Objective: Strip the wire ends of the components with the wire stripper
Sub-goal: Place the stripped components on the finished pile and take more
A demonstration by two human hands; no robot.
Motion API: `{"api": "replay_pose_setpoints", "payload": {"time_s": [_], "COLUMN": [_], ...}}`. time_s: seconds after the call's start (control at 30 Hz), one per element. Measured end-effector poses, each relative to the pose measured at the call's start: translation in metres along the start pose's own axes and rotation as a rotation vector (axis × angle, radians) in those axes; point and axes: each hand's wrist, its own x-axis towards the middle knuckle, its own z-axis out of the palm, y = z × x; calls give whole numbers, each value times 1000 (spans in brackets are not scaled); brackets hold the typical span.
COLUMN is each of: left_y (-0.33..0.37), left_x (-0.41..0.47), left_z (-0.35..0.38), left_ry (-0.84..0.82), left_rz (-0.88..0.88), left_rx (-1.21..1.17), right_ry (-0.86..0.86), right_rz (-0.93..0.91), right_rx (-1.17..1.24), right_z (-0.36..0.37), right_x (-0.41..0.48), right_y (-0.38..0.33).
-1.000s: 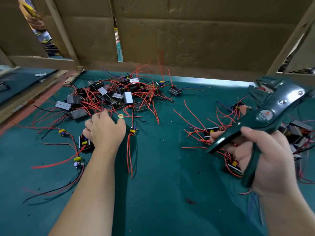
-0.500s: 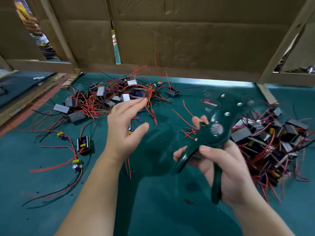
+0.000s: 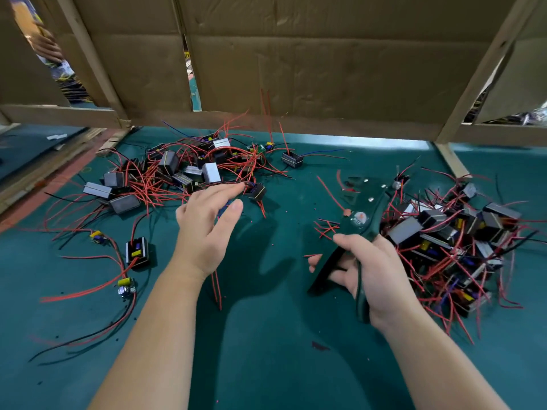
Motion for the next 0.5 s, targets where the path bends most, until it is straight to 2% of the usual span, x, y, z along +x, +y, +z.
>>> {"api": "replay_pose_setpoints", "payload": {"time_s": [0.27,0.5], "left_y": [-2,-2], "left_x": [1,0], "left_z": [-7,-5], "left_ry": [21,-41], "left_rz": [-53,-45], "left_rx": [3,51], "right_ry": [194,310], "right_rz": [-80,-166], "right_rx": [-23,-31], "right_z": [-23,-37], "right_x": [7,9], "right_y": [-17,-32]}}
